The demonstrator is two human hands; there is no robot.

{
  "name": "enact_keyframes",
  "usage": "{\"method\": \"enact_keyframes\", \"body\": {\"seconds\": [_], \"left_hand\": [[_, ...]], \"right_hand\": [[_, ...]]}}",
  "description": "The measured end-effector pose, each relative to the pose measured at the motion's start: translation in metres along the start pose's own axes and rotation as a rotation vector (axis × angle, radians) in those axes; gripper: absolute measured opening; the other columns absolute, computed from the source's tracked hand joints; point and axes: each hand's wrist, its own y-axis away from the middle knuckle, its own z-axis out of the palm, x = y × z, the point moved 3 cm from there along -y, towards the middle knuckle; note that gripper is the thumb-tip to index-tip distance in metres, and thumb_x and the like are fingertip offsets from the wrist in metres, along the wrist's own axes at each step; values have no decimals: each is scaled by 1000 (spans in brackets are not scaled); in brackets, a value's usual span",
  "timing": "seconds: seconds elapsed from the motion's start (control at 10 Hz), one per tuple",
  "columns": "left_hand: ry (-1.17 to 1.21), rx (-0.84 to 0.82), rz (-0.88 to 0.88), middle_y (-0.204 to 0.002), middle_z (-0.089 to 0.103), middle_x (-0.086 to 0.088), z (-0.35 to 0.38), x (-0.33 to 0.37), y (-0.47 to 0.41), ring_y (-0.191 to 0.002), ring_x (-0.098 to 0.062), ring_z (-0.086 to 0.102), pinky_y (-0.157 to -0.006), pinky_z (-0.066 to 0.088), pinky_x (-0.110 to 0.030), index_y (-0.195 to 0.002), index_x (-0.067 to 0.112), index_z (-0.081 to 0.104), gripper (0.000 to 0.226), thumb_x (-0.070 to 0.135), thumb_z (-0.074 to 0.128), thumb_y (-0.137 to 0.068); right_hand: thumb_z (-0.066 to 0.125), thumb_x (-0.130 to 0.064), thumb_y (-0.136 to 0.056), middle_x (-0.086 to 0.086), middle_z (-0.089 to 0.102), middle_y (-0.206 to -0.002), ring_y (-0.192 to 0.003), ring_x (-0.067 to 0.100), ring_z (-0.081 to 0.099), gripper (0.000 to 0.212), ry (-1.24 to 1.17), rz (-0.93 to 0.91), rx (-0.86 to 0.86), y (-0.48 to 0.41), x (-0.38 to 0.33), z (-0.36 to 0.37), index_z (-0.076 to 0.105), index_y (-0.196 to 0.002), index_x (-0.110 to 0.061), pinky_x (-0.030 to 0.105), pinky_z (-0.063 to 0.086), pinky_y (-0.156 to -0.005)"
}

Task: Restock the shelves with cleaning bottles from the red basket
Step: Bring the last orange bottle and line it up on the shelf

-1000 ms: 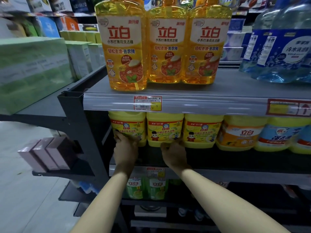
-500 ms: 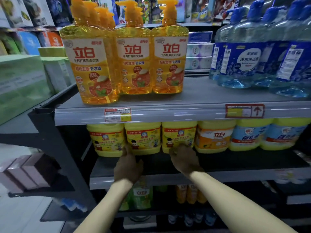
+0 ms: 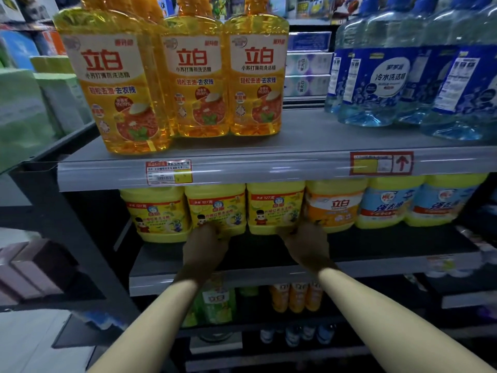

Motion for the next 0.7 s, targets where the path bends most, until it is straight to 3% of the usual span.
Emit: {"method": "enact_keyframes", "body": {"seconds": [0.2,0.4,0.5,0.7], "left_hand": [[90,53,16,-75,66,4,3,-4,-9,-68,-18,62,-59,38,-28,-88,16,69,36,50,70,-98],[123,40,-17,-84,70,2,8,-9,-22,-77,-20,66,-65,44,-29,-92,15,71,41,56,75,-92],[53,50,-8,-73,66,5,10,-9,-24,-68,-18,65,-58,39,-28,-81,18,69,47,63,71,-91],[13,100,-45,-66,65,5,14,-11,-29,-63,-18,65,-58,55,-32,-74,19,65,55,73,71,-85]], "right_hand": [[80,-59,-83,0,72,-107,-99,26,72,51,-32,40,38,-9,-4,23,65,-111,-19,42,62,-84],[86,-61,-75,3,65,-128,-116,26,65,79,-152,88,119,-12,-6,41,55,-131,-15,46,58,-96],[87,-62,-72,3,64,-127,-116,27,66,79,-191,125,150,-13,-7,46,54,-129,-18,48,59,-96],[89,-56,-75,7,62,-129,-118,29,63,78,-195,136,164,-20,-1,52,53,-129,-14,37,51,-94]]}}
